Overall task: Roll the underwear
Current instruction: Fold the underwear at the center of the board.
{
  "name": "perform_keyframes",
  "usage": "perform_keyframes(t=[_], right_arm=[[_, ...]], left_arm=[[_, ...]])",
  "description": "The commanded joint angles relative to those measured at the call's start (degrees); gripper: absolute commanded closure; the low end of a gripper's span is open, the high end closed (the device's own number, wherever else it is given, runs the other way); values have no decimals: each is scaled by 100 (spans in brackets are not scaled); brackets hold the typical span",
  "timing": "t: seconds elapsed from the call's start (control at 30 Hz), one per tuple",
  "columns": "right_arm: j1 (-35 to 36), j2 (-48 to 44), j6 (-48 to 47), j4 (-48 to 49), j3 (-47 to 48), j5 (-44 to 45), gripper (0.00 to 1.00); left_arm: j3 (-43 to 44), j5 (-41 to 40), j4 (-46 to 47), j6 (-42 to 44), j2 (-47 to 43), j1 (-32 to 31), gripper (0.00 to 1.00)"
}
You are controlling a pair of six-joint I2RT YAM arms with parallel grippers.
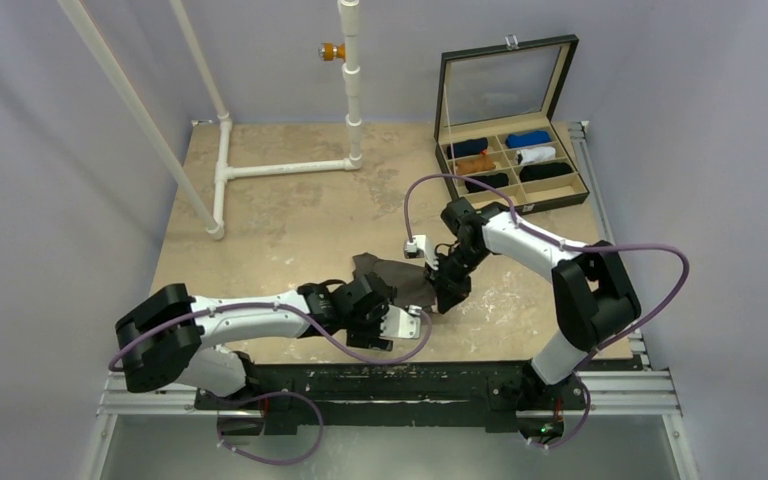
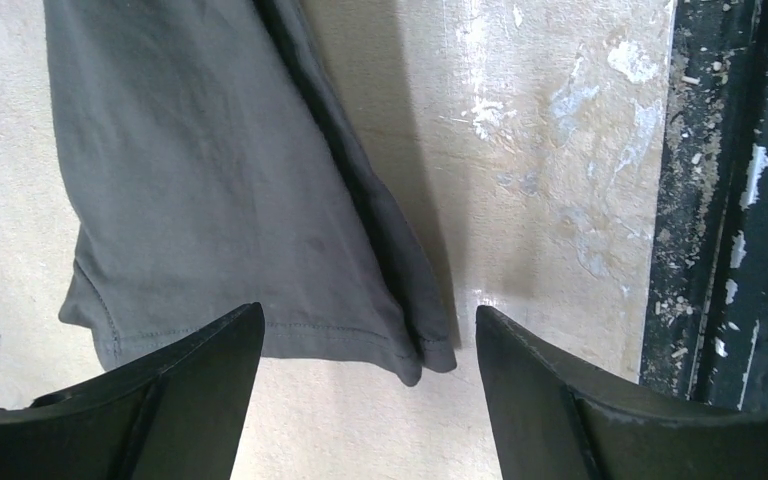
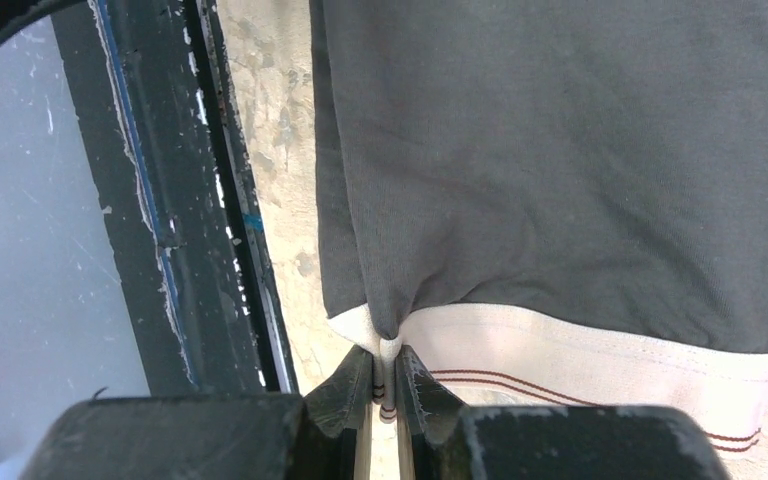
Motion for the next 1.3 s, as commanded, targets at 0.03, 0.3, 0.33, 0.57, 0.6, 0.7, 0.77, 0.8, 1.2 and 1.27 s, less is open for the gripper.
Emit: perform_keyframes(t=[0.03, 0.3, 0.33, 0.57, 0.6, 0.7, 0.77, 0.8, 1.2, 1.27], right_arm=[[-59, 79, -128, -150, 221, -271, 100], [-147, 123, -160, -250, 348, -354, 100], [-167, 133, -171, -270, 370, -381, 100], [-219, 175, -218, -382, 430, -502, 100], [-223, 174, -218, -385, 426, -506, 100], [-232, 177, -218, -391, 416, -510, 100], [-239, 163, -220, -398, 402, -511, 100], [-237, 152, -226, -395, 387, -503, 100], [-311, 56, -349, -457, 221, -373, 100], [-317, 36, -350, -461, 208, -372, 100]], left_arm=[[231, -289, 266, -54, 192, -106, 24], [348, -518, 354, -460, 369, -253, 21], [366, -530, 375, -503, 395, -265, 20], [428, -1011, 668, -683, 657, -389, 20], [435, -1078, 707, -697, 691, -406, 20], [490, -1264, 764, -742, 805, -459, 20], [503, -1378, 761, -739, 850, -482, 21], [493, -1421, 771, -739, 859, -483, 21], [277, -1532, 442, -409, 608, -492, 32], [269, -1535, 367, -392, 570, -491, 34]])
